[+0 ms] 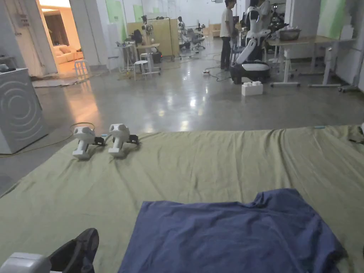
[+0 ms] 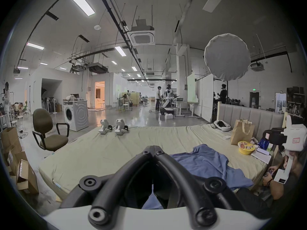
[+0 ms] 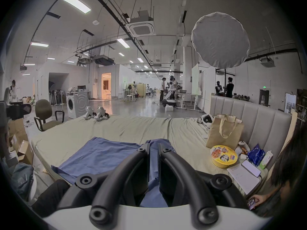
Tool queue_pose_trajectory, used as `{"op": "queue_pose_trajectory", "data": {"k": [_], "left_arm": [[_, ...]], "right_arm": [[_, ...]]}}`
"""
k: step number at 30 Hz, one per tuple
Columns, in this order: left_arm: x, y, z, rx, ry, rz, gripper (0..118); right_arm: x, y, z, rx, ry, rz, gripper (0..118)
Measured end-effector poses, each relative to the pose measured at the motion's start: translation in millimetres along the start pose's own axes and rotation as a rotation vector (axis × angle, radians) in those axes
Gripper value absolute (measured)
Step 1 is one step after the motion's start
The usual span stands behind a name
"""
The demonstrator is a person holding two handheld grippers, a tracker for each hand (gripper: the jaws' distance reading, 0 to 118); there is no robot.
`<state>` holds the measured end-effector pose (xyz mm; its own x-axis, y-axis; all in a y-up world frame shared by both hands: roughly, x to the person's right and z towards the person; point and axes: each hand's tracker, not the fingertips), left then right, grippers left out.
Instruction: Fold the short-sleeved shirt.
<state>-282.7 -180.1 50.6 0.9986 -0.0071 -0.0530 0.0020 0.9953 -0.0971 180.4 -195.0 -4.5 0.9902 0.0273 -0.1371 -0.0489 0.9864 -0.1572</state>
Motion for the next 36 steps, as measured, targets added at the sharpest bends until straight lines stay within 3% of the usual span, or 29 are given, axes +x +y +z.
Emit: {"op": "queue_pose_trajectory", "data": {"k": [5, 6, 7, 8, 12, 16, 18, 19, 22, 28, 29, 30, 31, 34, 35, 36], "left_arm": [[-22, -31, -19, -0.128, -0.014, 0.052, 6], [-31, -46, -25, -0.179, -0.004, 0.096, 27], [-41, -64, -30, -0.239, -0.012, 0.144, 70], [-52, -85, -37, -0.329, -0.018, 0.192, 101], [-73, -156, -49, -0.562, 0.018, 0.153, 99], [-79, -198, -71, -0.659, -0.048, 0.127, 97], [-78, -207, -83, -0.715, 0.0, 0.088, 91], [-78, -210, -89, -0.711, -0.005, 0.078, 91], [-81, -214, -101, -0.719, 0.021, 0.113, 71], [-75, -216, -114, -0.765, 0.019, 0.055, 65], [-75, -213, -115, -0.779, 0.026, 0.057, 51], [-73, -210, -114, -0.78, 0.028, 0.039, 24], [-70, -209, -115, -0.78, -0.002, 0.022, 11], [-51, -211, -124, -0.822, -0.003, -0.086, 10], [-48, -213, -128, -0.841, 0.0, -0.101, 10], [-46, -214, -134, -0.857, 0.007, -0.094, 10]], "right_arm": [[4, -3, -3, -0.02, 0.034, -0.069, 12], [5, -5, -4, -0.032, 0.036, -0.076, 12], [6, -9, -4, -0.047, 0.04, -0.081, 12], [6, -12, -3, -0.062, 0.045, -0.086, 12], [9, -32, -7, -0.167, 0.071, -0.115, 12], [11, -51, -18, -0.252, 0.054, -0.111, 12], [13, -52, -21, -0.272, 0.059, -0.123, 12], [13, -52, -21, -0.276, 0.06, -0.13, 12], [18, -54, -23, -0.29, 0.057, -0.149, 12], [27, -67, -24, -0.339, 0.023, -0.147, 12], [29, -69, -24, -0.346, 0.017, -0.149, 12], [32, -72, -23, -0.349, 0.013, -0.151, 12], [34, -75, -22, -0.355, 0.007, -0.154, 12], [43, -90, -26, -0.398, -0.024, -0.154, 13], [42, -93, -27, -0.415, -0.032, -0.154, 19], [46, -102, -32, -0.448, -0.035, -0.164, 35]]}}
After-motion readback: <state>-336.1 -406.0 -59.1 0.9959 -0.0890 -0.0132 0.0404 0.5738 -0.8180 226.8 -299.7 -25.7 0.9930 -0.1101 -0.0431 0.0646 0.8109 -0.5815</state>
